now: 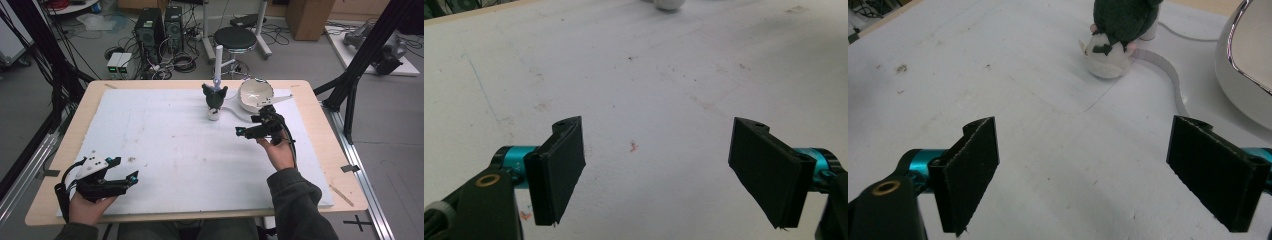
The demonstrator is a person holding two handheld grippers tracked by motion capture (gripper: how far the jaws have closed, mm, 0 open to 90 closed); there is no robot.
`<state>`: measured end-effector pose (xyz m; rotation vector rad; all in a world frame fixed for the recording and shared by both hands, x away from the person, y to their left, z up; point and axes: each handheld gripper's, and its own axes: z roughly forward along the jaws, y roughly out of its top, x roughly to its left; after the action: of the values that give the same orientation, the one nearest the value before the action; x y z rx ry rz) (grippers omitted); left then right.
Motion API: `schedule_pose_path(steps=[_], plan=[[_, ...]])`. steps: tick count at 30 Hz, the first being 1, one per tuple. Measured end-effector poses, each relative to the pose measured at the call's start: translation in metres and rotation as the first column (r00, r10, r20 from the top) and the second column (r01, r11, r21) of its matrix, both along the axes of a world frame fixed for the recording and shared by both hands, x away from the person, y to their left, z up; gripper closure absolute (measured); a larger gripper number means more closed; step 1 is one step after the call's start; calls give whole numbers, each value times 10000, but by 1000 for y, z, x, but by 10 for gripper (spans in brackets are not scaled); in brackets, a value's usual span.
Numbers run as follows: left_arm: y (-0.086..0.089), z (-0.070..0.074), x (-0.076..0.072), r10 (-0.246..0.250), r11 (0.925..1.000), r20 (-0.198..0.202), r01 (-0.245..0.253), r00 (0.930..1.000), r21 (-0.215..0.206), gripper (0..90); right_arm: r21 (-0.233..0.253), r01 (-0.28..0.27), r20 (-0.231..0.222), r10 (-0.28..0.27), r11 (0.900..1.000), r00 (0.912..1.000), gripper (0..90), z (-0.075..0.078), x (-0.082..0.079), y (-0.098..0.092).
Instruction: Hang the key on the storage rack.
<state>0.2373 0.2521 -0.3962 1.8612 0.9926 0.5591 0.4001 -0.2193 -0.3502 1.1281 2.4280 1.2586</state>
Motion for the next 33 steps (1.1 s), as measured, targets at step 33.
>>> schedule_pose_path(steps=[33], plan=[[0, -2, 1, -15, 10000, -99, 15, 10000, 59, 229, 44, -111, 241, 110, 9999, 9996, 123, -16, -30, -12]])
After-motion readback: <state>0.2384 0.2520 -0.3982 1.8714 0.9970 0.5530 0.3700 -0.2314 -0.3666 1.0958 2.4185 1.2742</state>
